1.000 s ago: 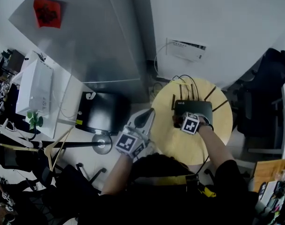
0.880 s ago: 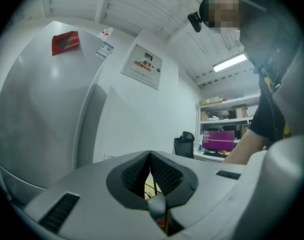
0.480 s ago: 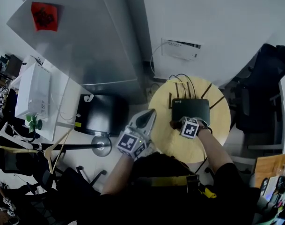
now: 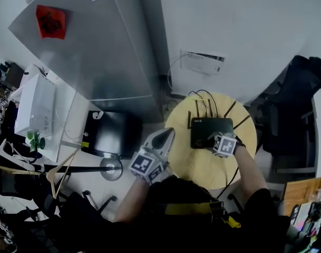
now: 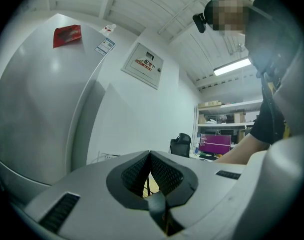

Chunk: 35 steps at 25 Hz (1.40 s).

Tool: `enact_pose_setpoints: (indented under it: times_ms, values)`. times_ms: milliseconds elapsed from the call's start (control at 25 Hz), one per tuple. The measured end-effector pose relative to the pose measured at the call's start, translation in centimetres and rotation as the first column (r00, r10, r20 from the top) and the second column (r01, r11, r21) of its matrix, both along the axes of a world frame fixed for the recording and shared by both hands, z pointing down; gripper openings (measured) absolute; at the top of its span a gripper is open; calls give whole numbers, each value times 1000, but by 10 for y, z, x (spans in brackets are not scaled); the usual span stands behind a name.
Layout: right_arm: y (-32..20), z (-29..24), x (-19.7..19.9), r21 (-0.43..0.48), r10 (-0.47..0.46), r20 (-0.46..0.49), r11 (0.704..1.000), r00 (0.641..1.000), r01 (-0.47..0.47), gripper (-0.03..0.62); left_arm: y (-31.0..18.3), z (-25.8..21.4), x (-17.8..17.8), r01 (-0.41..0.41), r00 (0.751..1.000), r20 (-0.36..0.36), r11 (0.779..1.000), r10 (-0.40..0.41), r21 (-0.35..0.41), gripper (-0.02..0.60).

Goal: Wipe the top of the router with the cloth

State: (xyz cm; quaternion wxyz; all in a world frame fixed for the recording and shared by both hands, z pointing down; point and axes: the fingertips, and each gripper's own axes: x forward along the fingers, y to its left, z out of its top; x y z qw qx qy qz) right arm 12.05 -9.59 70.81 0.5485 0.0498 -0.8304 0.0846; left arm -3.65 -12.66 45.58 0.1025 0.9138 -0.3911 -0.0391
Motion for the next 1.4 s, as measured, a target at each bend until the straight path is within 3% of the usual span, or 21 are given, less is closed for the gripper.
enact_pose_setpoints:
  times_ms: [160, 360, 520, 600, 880, 1040, 1200, 1400]
  values:
    - [-44, -15, 20, 142, 67, -26, 988, 997, -63, 64, -4, 2, 6, -22, 1000, 8, 1000, 22, -18, -9]
    - [-93, -37, 27, 350, 125, -80, 932, 989, -89, 64, -10, -5, 5, -13, 1000, 4, 1000, 13, 2, -8]
    - [-123, -38, 29, 483, 117, -146, 875, 982, -32, 64, -11, -6, 5, -22, 999, 27, 1000, 22, 5, -9]
    - [-132, -31, 30, 511, 109, -177, 860, 978, -4, 64, -11, -4, 0, -12, 999, 33, 1000, 13, -2, -9]
    - [-147, -15, 27, 492, 137, -230, 870, 963, -6, 64, -11, 7, -17, 48, 998, 48, 998, -47, -33, -8]
    - [-132, 11, 29, 391, 92, -270, 920, 958, 22, 64, -7, 16, -19, 49, 998, 52, 997, -47, -52, -9]
    - [-121, 17, 32, 234, 143, -280, 969, 949, -77, 66, -5, 18, -15, 35, 996, 88, 999, -32, -39, -9]
    - [-93, 24, 27, 142, 67, -287, 989, 956, -26, 66, -4, 16, -11, 16, 998, 67, 999, -13, -40, -8]
